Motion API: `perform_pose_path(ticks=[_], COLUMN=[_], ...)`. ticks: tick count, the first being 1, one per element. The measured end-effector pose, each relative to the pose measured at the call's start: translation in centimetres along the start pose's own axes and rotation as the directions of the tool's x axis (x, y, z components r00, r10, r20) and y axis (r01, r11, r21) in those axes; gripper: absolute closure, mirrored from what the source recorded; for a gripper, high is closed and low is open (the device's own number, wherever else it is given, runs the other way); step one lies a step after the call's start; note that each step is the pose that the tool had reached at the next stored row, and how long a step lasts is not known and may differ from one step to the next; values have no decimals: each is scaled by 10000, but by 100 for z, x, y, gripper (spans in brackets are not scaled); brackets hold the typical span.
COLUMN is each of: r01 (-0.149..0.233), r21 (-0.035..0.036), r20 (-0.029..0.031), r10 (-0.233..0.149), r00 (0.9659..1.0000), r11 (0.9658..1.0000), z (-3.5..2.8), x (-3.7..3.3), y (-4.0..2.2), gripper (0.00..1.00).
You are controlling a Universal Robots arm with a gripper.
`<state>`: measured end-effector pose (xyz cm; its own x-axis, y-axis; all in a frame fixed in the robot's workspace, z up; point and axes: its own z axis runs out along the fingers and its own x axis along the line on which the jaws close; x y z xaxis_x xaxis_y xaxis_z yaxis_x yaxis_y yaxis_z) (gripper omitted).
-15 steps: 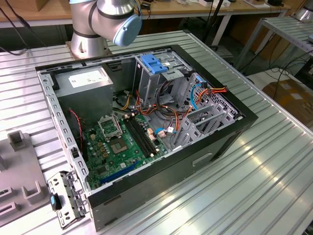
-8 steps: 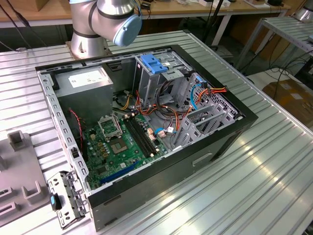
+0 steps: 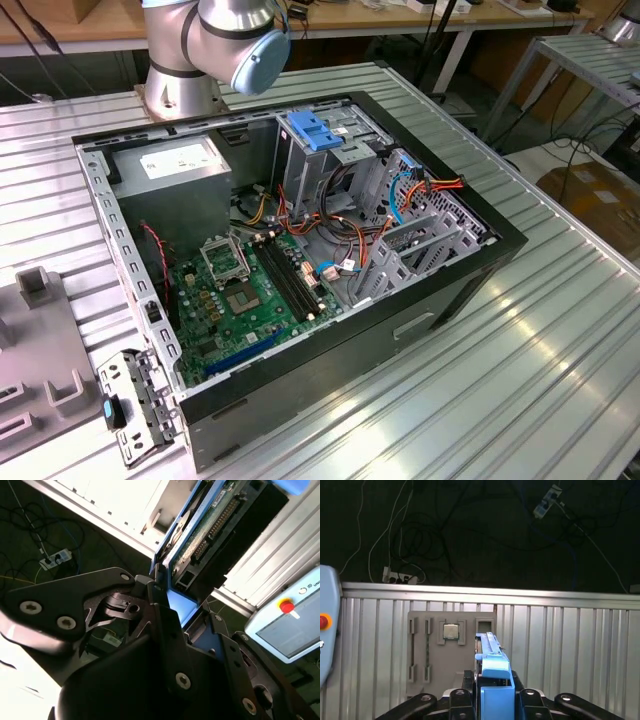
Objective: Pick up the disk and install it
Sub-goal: 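Pick up the disk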
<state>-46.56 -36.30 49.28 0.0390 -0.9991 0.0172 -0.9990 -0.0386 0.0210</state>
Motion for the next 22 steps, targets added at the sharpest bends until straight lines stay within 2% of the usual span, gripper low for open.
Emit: perform_pose_path(ticks=[7, 17, 22], r01=[1, 0, 1], r21=[-14, -18, -17], r20=[1, 1, 1], r10=[-1, 0, -1], r00=[10000, 10000, 10000], r11=[10000, 10000, 10000], z=[-166, -169, -170], x=[3, 3, 6], y=[4, -3, -76], gripper=[63, 63, 63])
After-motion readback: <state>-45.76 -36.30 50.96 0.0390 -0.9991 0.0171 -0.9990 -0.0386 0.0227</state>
